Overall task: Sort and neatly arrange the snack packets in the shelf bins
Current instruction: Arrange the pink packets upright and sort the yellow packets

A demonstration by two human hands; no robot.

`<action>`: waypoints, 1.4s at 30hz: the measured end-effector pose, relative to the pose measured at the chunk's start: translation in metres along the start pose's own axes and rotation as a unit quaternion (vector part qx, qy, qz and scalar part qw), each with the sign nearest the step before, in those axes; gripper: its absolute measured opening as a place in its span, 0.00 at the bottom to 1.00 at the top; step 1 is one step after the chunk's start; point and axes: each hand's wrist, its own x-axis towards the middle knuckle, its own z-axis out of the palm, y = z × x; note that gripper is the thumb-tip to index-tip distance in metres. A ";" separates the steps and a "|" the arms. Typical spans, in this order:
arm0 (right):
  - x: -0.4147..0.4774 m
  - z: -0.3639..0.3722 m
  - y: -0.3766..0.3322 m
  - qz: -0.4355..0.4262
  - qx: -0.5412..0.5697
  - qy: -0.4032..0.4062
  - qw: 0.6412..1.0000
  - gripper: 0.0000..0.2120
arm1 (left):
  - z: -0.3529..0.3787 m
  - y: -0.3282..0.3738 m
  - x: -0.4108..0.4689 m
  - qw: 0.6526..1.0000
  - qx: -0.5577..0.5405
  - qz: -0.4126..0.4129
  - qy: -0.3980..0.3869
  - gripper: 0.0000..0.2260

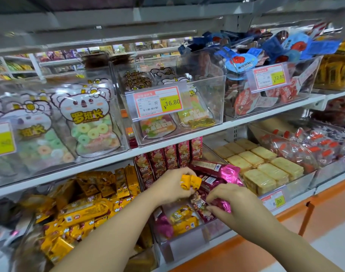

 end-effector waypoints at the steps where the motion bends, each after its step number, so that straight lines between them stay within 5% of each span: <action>1: 0.000 0.001 -0.001 -0.001 0.004 0.006 1.000 0.06 | -0.005 0.003 -0.006 0.999 -0.023 0.017 0.025 0.13; 9: 0.009 0.018 -0.026 -0.038 0.027 -0.007 0.999 0.04 | -0.062 0.017 -0.102 0.991 -0.055 0.064 0.108 0.15; 19: 0.026 0.046 -0.072 -0.062 0.003 -0.073 0.995 0.02 | -0.105 -0.045 -0.194 0.987 0.040 -0.124 0.089 0.12; 23: 0.031 0.048 -0.084 -0.048 0.017 -0.086 0.995 0.02 | -0.099 -0.071 -0.215 0.964 0.184 -0.191 0.031 0.19; 27: 0.035 0.053 -0.087 -0.043 0.013 -0.094 0.995 0.06 | -0.080 -0.100 -0.227 0.962 0.113 -0.245 -0.031 0.28; 34: 0.038 0.047 -0.075 -0.008 0.005 -0.066 0.998 0.13 | -0.076 -0.090 -0.224 0.979 0.100 -0.175 0.033 0.34; 42: 0.036 0.036 -0.049 0.031 -0.018 -0.042 0.998 0.07 | -0.051 -0.053 -0.168 0.984 0.110 -0.065 0.122 0.15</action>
